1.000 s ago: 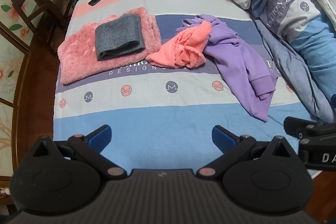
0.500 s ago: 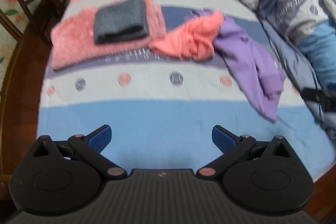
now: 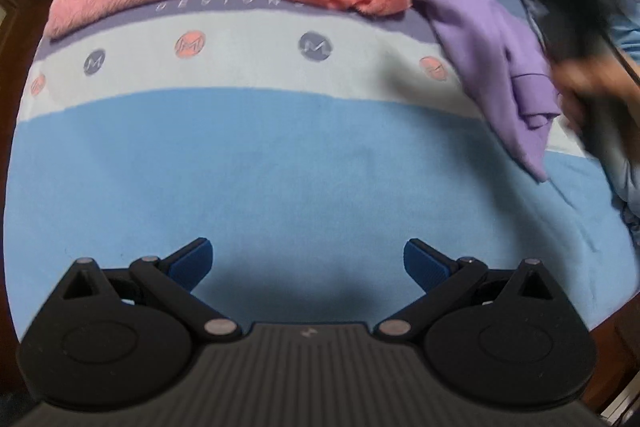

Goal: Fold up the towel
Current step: 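Reach the right tool to the salmon-pink towel and grasp its edge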

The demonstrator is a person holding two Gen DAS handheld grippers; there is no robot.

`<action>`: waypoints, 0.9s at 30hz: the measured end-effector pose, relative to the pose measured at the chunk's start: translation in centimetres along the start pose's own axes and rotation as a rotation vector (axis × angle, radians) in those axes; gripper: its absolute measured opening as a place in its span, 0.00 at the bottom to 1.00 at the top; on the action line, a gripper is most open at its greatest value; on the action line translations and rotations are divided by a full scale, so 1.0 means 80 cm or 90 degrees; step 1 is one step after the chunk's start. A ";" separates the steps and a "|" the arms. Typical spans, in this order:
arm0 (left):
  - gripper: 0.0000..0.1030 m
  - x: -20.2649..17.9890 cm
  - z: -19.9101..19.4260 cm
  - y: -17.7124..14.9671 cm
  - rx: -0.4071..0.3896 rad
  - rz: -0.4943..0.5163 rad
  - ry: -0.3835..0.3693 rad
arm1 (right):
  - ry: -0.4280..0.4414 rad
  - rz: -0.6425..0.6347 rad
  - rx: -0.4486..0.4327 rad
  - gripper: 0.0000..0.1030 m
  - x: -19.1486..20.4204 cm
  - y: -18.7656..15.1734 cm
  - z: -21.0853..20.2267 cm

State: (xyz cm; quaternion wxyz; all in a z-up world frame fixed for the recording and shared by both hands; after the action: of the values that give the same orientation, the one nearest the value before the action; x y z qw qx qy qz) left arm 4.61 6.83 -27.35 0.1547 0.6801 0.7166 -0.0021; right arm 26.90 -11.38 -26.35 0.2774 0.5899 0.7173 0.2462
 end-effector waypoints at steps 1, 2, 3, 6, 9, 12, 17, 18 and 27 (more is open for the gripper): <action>1.00 0.002 0.007 -0.004 0.004 -0.006 0.000 | 0.006 -0.006 -0.004 0.86 0.011 0.010 0.021; 1.00 0.004 0.014 -0.007 0.009 -0.011 0.001 | 0.011 -0.009 -0.004 0.84 0.020 0.019 0.043; 1.00 0.006 0.020 -0.011 0.013 -0.017 0.001 | 0.013 -0.010 0.000 0.80 0.025 0.022 0.054; 1.00 0.024 0.018 -0.012 0.010 -0.050 0.003 | 0.018 -0.008 0.017 0.30 0.035 0.025 0.073; 1.00 0.041 0.016 -0.014 0.008 -0.083 0.005 | 0.022 -0.006 0.034 0.14 0.044 0.028 0.092; 1.00 0.058 0.013 -0.015 0.006 -0.116 0.007 | 0.077 0.000 0.008 0.13 0.045 0.018 0.047; 1.00 0.085 -0.001 -0.017 -0.007 -0.160 0.008 | 0.176 0.004 -0.020 0.13 0.039 -0.001 -0.074; 1.00 0.090 -0.006 -0.016 -0.012 -0.166 0.007 | 0.194 0.012 -0.022 0.13 0.037 -0.001 -0.102; 1.00 0.161 -0.062 -0.036 -0.057 -0.225 0.011 | 0.490 0.183 0.052 0.16 0.067 0.028 -0.273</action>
State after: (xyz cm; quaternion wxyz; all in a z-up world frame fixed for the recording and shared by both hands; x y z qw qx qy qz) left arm 0.34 20.23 -26.08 0.1757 0.5362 0.8255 0.0088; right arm 12.64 -6.24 -9.61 -0.0723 0.5593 0.6880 0.4566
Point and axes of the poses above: each gripper's, at about its wrist camera, not at the fingertips, and z roughly the way its jaws point, x to its left, y to its top, the point moved 7 cm from there along z, roughly the way its jaws point, and after that the axes turned 14 degrees about -y, right-handed, at the moved point
